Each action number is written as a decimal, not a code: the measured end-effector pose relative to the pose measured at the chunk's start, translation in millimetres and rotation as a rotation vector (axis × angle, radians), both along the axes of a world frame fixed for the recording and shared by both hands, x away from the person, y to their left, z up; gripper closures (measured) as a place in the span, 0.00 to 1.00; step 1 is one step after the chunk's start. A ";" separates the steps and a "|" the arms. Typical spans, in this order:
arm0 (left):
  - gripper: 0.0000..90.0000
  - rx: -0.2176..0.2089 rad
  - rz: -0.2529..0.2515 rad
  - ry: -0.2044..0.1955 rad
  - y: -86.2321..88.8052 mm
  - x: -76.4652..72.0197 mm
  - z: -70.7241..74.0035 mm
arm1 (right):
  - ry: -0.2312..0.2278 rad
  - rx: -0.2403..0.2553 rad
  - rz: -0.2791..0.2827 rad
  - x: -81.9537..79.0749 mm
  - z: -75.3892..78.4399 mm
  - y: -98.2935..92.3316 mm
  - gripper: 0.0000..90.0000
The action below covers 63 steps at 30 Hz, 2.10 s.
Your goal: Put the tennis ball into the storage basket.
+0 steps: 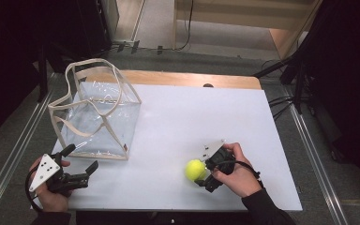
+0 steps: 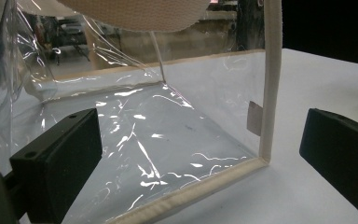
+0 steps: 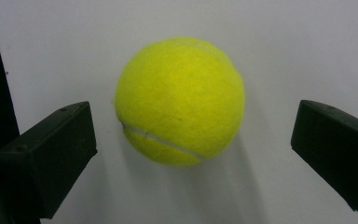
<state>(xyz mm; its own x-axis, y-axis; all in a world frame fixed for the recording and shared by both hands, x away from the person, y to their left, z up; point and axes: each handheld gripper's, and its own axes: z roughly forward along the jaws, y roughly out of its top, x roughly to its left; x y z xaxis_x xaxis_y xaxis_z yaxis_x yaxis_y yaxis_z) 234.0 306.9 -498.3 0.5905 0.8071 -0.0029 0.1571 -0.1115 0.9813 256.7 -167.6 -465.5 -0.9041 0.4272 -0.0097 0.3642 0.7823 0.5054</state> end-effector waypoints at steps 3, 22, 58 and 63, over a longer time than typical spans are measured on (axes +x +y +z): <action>0.00 0.000 0.000 -0.001 0.1 0.0 0.1 | 0.016 -0.014 0.014 0.4 -1.7 3.9 0.00; 0.00 -0.001 -0.003 0.002 0.7 0.4 0.2 | 0.053 -0.066 0.025 4.0 -8.2 19.2 0.08; 0.00 -0.004 -0.004 0.007 0.7 0.4 0.2 | 0.065 -0.100 0.009 8.0 -15.8 26.2 0.25; 0.00 -0.006 -0.005 0.006 0.7 0.4 0.1 | 0.070 -0.098 0.008 8.5 -14.0 26.0 0.25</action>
